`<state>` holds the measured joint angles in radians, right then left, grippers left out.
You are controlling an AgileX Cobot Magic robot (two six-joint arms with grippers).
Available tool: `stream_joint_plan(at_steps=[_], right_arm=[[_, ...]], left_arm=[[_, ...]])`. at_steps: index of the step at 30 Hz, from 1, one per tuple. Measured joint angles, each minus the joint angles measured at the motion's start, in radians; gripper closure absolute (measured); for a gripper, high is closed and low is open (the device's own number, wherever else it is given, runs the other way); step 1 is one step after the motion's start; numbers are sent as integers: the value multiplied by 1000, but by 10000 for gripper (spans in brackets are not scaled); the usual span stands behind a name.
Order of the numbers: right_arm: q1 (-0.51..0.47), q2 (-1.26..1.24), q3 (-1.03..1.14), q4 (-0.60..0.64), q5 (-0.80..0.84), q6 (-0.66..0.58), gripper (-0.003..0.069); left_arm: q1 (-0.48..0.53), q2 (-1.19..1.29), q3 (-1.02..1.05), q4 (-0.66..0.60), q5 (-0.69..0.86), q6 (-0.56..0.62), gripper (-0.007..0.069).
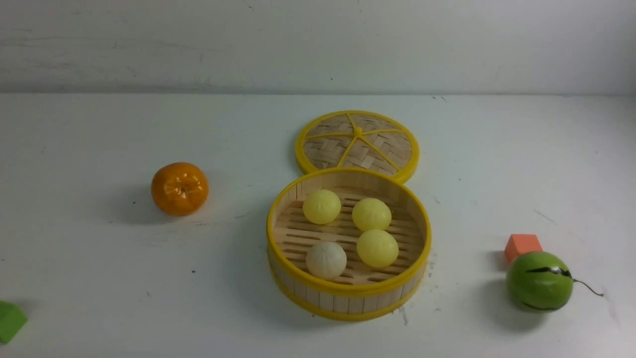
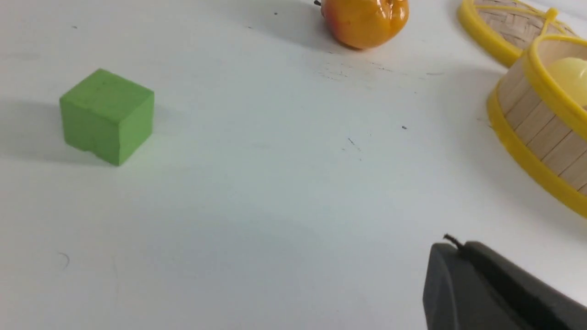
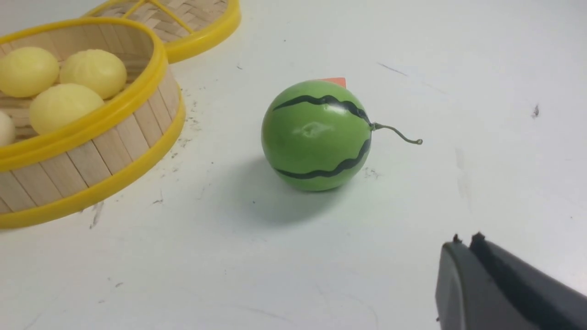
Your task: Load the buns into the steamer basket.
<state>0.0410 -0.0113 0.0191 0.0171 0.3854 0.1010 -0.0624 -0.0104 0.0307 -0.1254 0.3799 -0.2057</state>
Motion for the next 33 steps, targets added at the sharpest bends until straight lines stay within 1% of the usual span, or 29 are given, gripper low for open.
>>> stream_joint_plan(at_steps=[21,33], right_arm=[[0,0,0,0,0,0,627],[0,0,0,0,0,0,606]], left_arm=[[0,0,0,2,-5,-6,638],[0,0,0,2,-5,-6,637]])
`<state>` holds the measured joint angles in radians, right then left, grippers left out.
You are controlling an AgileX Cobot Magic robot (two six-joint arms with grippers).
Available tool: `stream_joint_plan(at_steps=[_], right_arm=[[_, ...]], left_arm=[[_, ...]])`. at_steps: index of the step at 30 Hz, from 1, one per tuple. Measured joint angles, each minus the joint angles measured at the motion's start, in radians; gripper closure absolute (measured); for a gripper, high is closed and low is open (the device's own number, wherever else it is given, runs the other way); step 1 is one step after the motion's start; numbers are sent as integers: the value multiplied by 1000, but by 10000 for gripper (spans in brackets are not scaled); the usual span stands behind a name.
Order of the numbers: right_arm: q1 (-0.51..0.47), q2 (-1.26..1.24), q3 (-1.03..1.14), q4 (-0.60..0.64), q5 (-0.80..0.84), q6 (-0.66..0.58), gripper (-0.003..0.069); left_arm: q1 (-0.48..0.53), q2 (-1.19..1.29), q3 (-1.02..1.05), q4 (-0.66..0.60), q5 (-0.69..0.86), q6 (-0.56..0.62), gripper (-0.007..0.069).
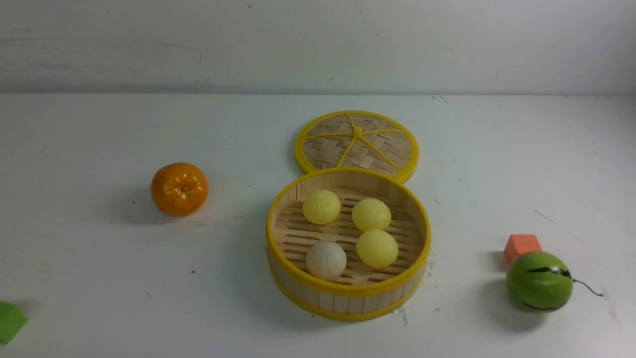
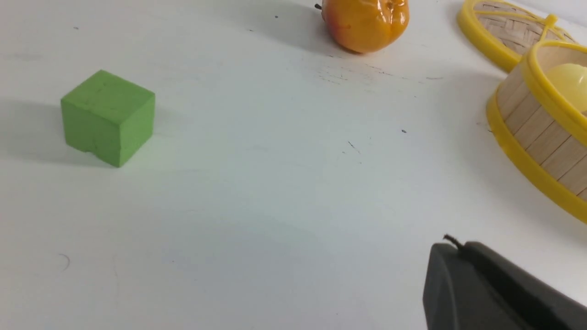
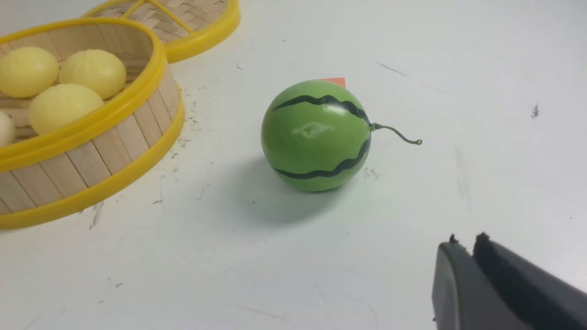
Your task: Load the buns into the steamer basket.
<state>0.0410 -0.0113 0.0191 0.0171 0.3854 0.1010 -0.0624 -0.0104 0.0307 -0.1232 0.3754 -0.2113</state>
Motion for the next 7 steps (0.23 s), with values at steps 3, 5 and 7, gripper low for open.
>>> stream_joint_plan(at_steps=[3,5,7], right_arm=[[0,0,0,0,0,0,601],[0,0,0,0,0,0,597],[0,0,0,0,0,0,594]], left_arm=[[0,0,0,0,0,0,637],[0,0,0,0,0,0,637],[0,0,0,0,0,0,636]])
